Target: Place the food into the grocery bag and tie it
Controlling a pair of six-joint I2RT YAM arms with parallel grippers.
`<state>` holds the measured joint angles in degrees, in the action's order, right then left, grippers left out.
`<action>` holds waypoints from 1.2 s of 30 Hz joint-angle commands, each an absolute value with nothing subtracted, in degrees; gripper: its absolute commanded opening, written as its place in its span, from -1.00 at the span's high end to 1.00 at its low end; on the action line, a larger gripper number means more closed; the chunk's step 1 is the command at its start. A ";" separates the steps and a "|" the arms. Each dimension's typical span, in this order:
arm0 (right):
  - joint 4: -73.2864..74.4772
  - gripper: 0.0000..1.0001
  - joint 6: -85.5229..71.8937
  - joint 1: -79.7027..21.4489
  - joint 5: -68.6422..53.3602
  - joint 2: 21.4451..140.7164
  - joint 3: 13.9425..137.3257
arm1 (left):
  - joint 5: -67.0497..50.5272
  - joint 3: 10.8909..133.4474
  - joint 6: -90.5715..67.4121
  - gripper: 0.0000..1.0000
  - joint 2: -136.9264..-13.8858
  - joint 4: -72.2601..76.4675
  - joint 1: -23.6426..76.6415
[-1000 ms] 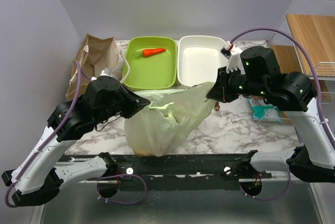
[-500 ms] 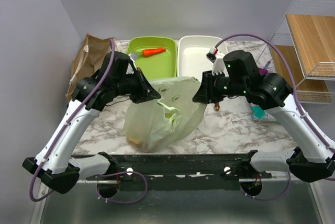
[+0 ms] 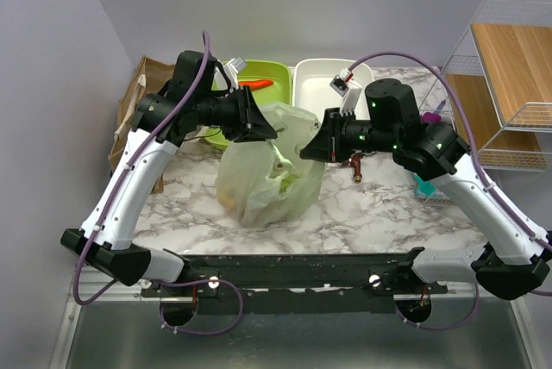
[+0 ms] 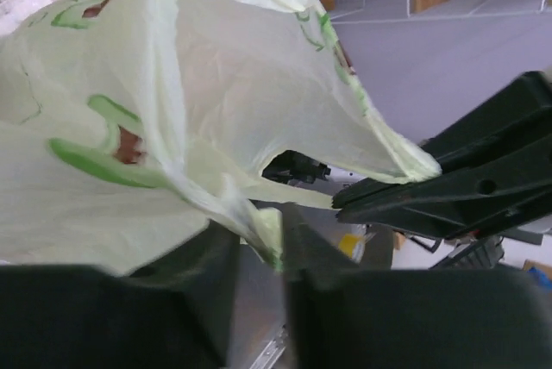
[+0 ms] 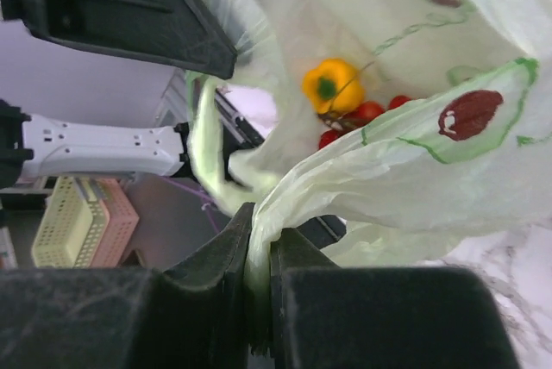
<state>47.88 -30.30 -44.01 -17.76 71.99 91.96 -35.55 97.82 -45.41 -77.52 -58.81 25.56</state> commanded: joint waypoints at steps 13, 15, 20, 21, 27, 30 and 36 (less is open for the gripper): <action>40.90 0.99 -24.52 -43.94 -32.73 69.57 82.25 | -26.00 103.63 -37.62 -0.73 -73.80 -75.21 25.16; 40.64 0.99 -23.94 -43.88 -33.65 69.83 81.45 | -25.31 103.30 -37.57 -0.74 -71.90 -76.25 25.17; 36.55 0.99 -23.94 -43.87 -38.33 70.60 78.75 | -25.38 100.31 -35.88 -0.86 -65.24 -74.83 25.22; 36.04 0.99 -23.76 -43.94 -39.14 70.98 78.64 | -25.51 99.16 -35.22 -0.84 -64.00 -74.55 25.25; 37.42 0.99 -19.29 -43.90 -38.11 73.79 79.67 | -25.62 90.38 -30.90 -0.52 -58.32 -70.90 25.31; 38.20 0.99 -16.77 -43.99 -38.01 74.39 79.79 | -22.19 87.63 -28.66 -0.51 -56.48 -70.20 25.48; 36.38 0.99 -13.66 -44.02 -26.66 72.63 78.77 | -14.73 81.87 -28.41 -0.48 -53.08 -63.58 25.97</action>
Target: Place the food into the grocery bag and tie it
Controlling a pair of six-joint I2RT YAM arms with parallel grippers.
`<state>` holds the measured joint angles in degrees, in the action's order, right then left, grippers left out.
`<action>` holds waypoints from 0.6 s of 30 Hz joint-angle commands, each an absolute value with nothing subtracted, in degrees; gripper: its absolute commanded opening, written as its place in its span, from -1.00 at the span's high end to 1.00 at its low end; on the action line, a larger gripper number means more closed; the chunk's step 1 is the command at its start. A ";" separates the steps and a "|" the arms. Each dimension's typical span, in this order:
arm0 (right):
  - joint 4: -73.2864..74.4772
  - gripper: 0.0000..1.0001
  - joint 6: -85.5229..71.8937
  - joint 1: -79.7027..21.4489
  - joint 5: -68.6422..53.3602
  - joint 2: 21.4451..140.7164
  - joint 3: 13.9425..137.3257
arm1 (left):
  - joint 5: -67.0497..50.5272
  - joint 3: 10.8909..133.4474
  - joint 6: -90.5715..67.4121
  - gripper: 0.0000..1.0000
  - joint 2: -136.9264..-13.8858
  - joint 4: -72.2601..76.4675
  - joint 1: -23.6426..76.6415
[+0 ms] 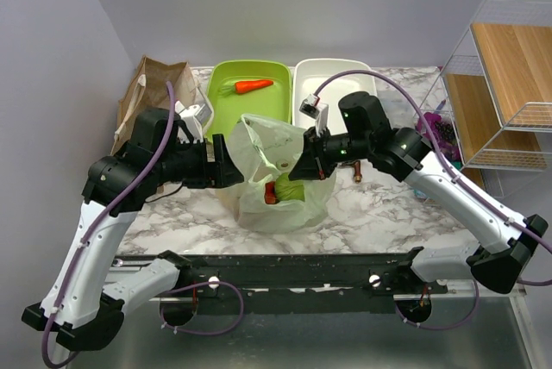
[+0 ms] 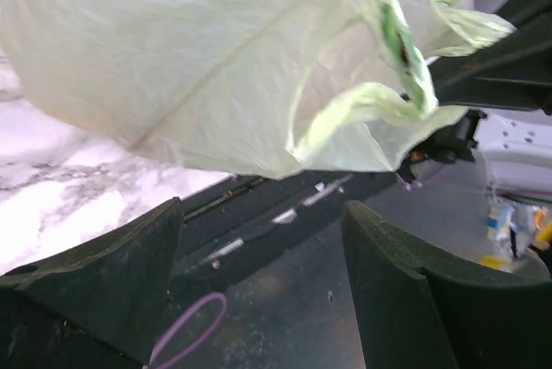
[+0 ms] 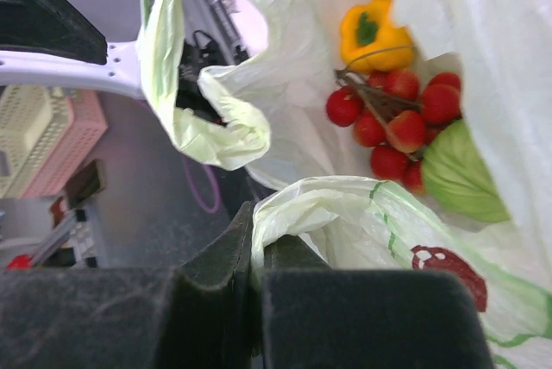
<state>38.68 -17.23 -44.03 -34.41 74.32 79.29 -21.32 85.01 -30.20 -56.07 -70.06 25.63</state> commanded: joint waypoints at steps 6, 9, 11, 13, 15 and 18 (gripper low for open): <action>21.12 0.99 -15.63 -44.03 -19.61 67.22 71.55 | -14.75 79.48 -29.57 -0.48 -53.02 -57.24 26.52; 16.57 0.99 -16.78 -44.10 -20.48 67.28 69.56 | -15.51 78.60 -29.71 -0.48 -53.72 -55.38 27.00; 15.23 0.99 -17.31 -44.52 -21.37 68.33 69.48 | -15.66 77.97 -29.62 -0.48 -54.24 -54.26 27.62; 14.13 0.99 -17.39 -45.61 -21.67 69.68 69.73 | -15.67 77.51 -29.47 -0.48 -54.82 -53.59 28.52; 12.63 0.99 -17.18 -46.91 -22.17 71.12 70.11 | -16.90 76.99 -28.83 -0.48 -55.26 -52.48 29.61; 11.17 0.99 -16.12 -49.18 -23.79 73.39 71.54 | -15.09 76.86 -27.89 -0.48 -56.02 -51.95 32.78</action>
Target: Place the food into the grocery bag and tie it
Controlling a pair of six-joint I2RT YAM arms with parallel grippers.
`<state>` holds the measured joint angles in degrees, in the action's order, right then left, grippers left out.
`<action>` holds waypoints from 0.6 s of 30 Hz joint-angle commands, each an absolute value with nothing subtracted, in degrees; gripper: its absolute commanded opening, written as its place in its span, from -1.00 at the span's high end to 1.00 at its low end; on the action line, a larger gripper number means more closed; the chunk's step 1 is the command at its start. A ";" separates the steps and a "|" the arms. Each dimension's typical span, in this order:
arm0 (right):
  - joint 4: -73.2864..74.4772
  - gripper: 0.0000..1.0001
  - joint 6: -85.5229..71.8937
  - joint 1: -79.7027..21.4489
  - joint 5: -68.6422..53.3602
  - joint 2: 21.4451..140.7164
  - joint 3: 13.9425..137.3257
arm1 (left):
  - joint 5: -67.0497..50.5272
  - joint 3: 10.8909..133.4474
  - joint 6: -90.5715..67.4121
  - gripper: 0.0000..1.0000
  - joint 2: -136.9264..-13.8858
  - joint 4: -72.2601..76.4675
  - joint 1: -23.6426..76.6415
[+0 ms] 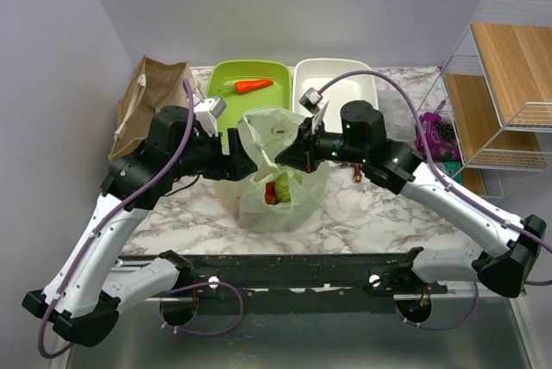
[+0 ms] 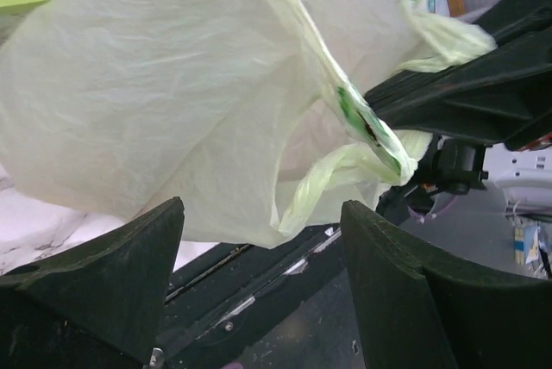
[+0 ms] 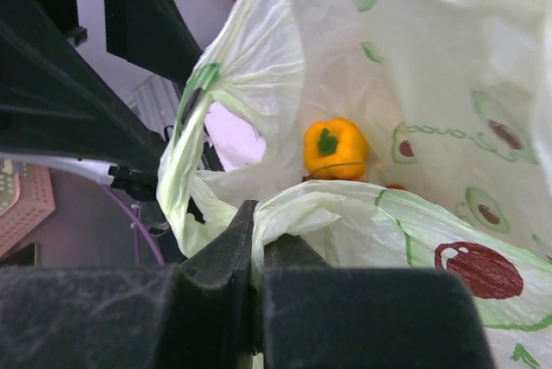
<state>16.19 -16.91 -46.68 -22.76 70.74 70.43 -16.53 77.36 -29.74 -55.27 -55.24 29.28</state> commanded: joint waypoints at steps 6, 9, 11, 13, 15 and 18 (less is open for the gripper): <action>6.87 0.99 -15.43 -52.96 -32.60 75.67 71.84 | -12.16 77.02 -27.95 -0.48 -57.30 -52.37 35.53; 3.07 0.99 -17.08 -53.92 -35.41 75.29 71.29 | -11.16 78.54 -28.12 -0.48 -57.14 -53.32 35.68; -0.81 0.99 -18.81 -54.08 -36.44 74.66 70.47 | -10.69 80.35 -27.96 -0.48 -57.13 -54.25 35.68; -5.14 0.99 -20.99 -54.17 -36.72 73.89 69.43 | -10.72 82.84 -27.86 -0.48 -57.24 -55.13 35.64; -8.78 0.99 -23.01 -54.23 -36.62 73.53 69.00 | -11.05 85.20 -27.86 -0.49 -57.55 -55.83 35.64; -12.04 0.99 -25.55 -54.24 -35.78 73.90 69.53 | -11.33 88.99 -27.86 -0.49 -58.53 -57.08 35.68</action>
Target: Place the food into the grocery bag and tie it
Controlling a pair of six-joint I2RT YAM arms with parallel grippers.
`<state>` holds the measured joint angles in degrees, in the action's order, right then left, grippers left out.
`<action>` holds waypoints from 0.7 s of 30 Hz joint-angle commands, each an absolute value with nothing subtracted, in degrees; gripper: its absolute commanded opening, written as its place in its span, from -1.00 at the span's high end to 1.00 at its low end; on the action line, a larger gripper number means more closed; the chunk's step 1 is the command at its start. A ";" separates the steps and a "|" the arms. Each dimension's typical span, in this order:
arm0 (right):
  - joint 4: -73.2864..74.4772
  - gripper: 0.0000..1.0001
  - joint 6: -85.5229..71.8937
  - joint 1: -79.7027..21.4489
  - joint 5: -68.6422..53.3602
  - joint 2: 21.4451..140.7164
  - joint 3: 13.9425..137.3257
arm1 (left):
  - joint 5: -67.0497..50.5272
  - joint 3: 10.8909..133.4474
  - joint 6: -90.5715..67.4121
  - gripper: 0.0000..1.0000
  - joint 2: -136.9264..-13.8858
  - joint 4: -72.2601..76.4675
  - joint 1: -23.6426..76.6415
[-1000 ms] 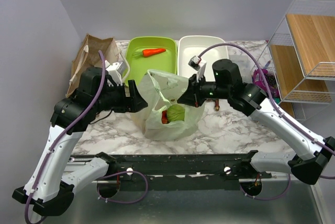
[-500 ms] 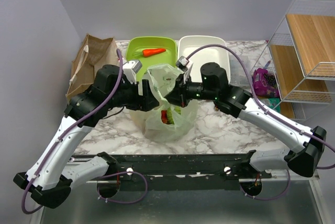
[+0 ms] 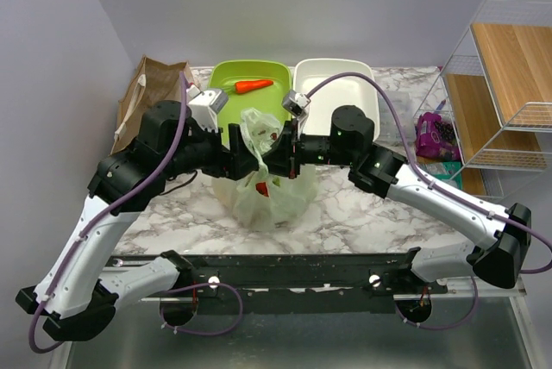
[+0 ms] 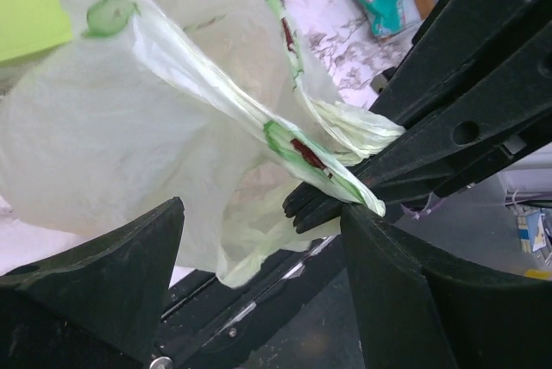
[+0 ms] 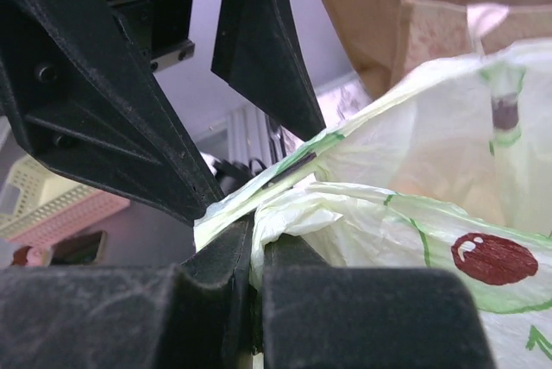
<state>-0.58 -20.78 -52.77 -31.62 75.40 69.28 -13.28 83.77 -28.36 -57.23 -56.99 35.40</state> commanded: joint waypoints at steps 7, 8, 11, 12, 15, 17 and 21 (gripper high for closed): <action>-17.13 0.99 -28.91 -54.45 -35.20 74.11 70.10 | -12.12 94.13 -28.54 -0.51 -60.20 -57.92 35.68; -17.17 0.99 -28.88 -54.44 -35.12 73.88 69.82 | -12.13 94.15 -28.56 -0.51 -60.29 -57.92 35.68; -14.38 0.99 -28.25 -54.41 -35.07 73.16 68.90 | -12.17 93.21 -28.74 -0.50 -60.09 -58.25 35.68; -13.30 0.99 -28.28 -54.47 -35.07 72.71 68.40 | -12.13 92.55 -28.82 -0.49 -59.83 -58.42 35.66; -10.12 0.99 -28.29 -54.42 -35.29 71.10 66.33 | -12.09 90.06 -29.40 -0.43 -58.02 -59.06 35.68; -7.97 0.99 -28.20 -54.43 -36.19 69.85 64.87 | -12.76 87.63 -29.52 -0.37 -56.15 -58.76 35.68; -3.28 0.99 -27.97 -54.42 -40.07 69.32 63.98 | -16.11 81.34 -29.38 -0.22 -51.82 -56.52 35.68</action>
<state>-7.07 -27.62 -53.30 -33.54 71.53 64.66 -14.17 86.39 -29.39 -55.77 -58.76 36.01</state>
